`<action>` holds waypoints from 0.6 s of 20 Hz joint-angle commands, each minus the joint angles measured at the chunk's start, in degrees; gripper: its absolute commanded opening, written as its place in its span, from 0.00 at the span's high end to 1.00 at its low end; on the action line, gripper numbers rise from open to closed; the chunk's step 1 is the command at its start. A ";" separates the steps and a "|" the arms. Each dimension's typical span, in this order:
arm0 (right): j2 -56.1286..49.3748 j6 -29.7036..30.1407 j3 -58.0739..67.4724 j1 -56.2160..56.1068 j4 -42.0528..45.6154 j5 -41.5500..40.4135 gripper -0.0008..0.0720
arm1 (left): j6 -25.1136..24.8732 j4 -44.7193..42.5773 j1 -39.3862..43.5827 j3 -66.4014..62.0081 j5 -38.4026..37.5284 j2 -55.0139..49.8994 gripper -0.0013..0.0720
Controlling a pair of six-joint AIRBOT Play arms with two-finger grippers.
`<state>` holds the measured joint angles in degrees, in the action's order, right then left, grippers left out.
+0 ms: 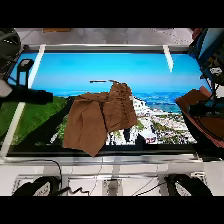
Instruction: Fold the clothes and pants, and hang the long-sleeved shirts on hangers.
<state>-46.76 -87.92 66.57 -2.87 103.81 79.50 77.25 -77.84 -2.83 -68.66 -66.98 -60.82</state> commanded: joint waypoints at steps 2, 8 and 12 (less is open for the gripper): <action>0.04 -0.11 -0.04 0.02 -1.25 -6.21 0.95 | 1.20 4.39 1.66 13.86 0.98 17.18 0.91; -0.15 5.49 -11.28 0.46 -2.21 -12.09 0.95 | 1.44 14.47 1.66 20.70 -1.55 26.82 0.25; -2.58 15.34 -28.04 2.64 -30.60 -19.30 0.95 | 1.44 16.68 1.66 20.72 -1.51 27.45 0.25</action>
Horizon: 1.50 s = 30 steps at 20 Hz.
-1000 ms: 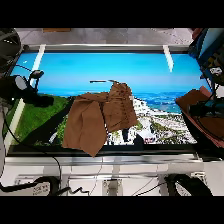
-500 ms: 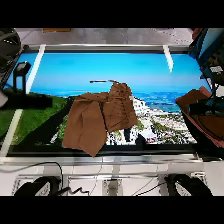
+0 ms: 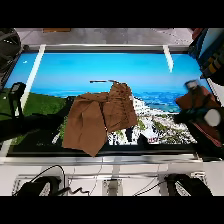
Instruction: Fold the clothes and pants, and hang the long-sleeved shirts on hangers.
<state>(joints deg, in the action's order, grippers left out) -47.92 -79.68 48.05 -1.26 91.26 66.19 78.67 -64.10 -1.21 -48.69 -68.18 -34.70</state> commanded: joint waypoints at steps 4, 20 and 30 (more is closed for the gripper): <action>-8.55 5.38 -13.84 1.03 -38.84 -20.65 0.33 | 0.02 4.22 0.04 0.72 -0.24 1.20 0.25; -41.86 22.53 3.56 0.79 -56.87 -7.89 0.29 | 0.02 4.59 0.04 0.74 -0.02 1.18 0.25; -46.31 34.40 6.69 0.81 -68.63 11.67 0.39 | 0.02 4.61 0.02 0.74 1.77 1.18 0.25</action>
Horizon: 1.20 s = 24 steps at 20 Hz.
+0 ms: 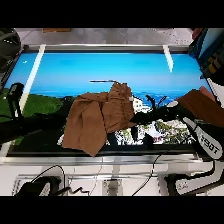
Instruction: Fold the clothes and pants, and hang the long-sleeved shirts on hangers.
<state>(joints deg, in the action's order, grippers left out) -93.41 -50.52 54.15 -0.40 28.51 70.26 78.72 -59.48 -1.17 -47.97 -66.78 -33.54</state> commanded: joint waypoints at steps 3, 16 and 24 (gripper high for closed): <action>-0.81 5.29 2.54 -0.04 -5.77 8.94 0.39 | -0.02 0.00 0.00 0.02 0.35 0.02 0.25; -0.81 -4.85 11.15 -0.07 6.32 13.86 0.39 | -0.04 0.00 0.00 0.02 0.37 0.02 0.25; -0.83 -5.97 11.13 -3.10 10.62 8.41 0.39 | -0.02 -0.02 0.00 0.02 0.37 0.02 0.25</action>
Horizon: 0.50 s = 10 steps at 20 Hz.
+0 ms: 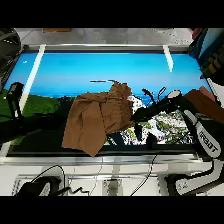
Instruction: Fold the clothes and pants, and hang the long-sleeved shirts on hangers.
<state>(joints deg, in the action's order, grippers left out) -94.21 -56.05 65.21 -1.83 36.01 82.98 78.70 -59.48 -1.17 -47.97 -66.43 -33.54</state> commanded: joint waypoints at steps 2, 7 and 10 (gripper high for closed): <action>-0.02 0.17 0.07 -3.89 3.32 -9.90 0.48 | -0.02 -0.02 0.00 0.02 0.00 0.02 0.25; -0.02 0.04 0.07 -5.97 3.15 -15.69 0.59 | -0.02 -0.04 0.00 0.07 0.00 -0.02 0.25; -0.02 -0.50 0.07 -6.14 2.97 -13.97 0.70 | 0.00 0.00 0.00 1.70 -1.99 -0.76 0.25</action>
<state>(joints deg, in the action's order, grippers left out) -94.21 -56.03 65.21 -7.44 38.94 69.41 78.70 -59.48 -1.17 -47.29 -66.67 -33.82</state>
